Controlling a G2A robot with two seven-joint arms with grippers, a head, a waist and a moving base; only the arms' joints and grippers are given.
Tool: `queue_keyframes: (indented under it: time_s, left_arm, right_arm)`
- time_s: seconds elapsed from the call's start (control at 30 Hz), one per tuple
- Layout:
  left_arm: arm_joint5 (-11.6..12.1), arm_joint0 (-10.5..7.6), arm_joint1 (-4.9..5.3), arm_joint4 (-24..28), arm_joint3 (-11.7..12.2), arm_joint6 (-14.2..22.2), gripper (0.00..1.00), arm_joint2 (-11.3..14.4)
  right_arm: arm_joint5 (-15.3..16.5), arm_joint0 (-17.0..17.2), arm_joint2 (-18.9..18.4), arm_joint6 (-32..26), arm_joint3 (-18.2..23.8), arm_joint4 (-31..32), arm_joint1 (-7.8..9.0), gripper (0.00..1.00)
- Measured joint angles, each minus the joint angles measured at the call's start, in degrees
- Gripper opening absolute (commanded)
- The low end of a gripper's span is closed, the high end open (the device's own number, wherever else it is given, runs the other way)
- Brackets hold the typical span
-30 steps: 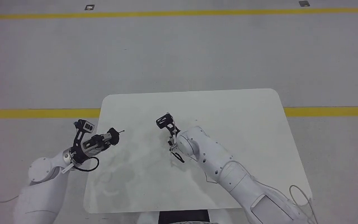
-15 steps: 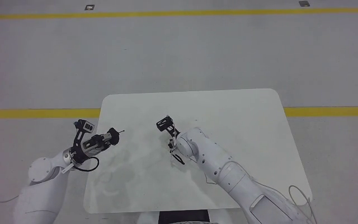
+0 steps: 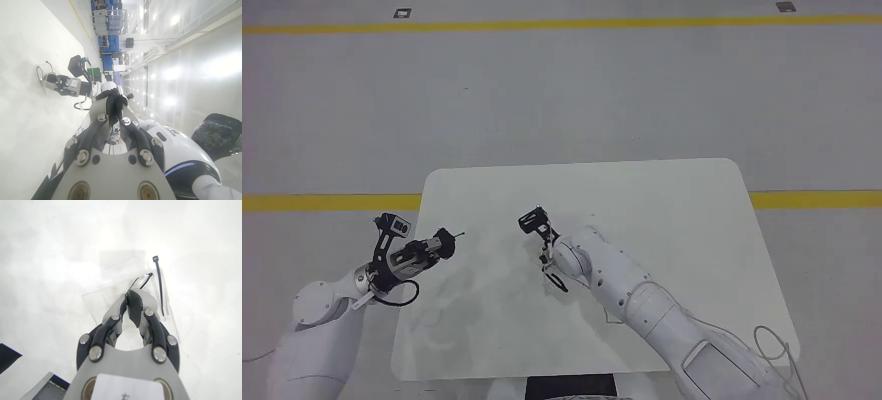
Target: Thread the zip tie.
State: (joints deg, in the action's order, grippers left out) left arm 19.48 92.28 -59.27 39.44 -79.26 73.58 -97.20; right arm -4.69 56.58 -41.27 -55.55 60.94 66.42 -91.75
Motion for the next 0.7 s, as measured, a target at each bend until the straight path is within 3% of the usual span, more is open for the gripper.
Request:
queue_keyframes:
  time_s: [0.7]
  left_arm:
    - [0.0, 0.0, 0.0, 0.0, 0.0, 0.0, 0.0, 0.0]
  right_arm:
    - [-0.1, 0.8, -1.4, -1.0, 2.2, 1.9, 0.21, 0.0]
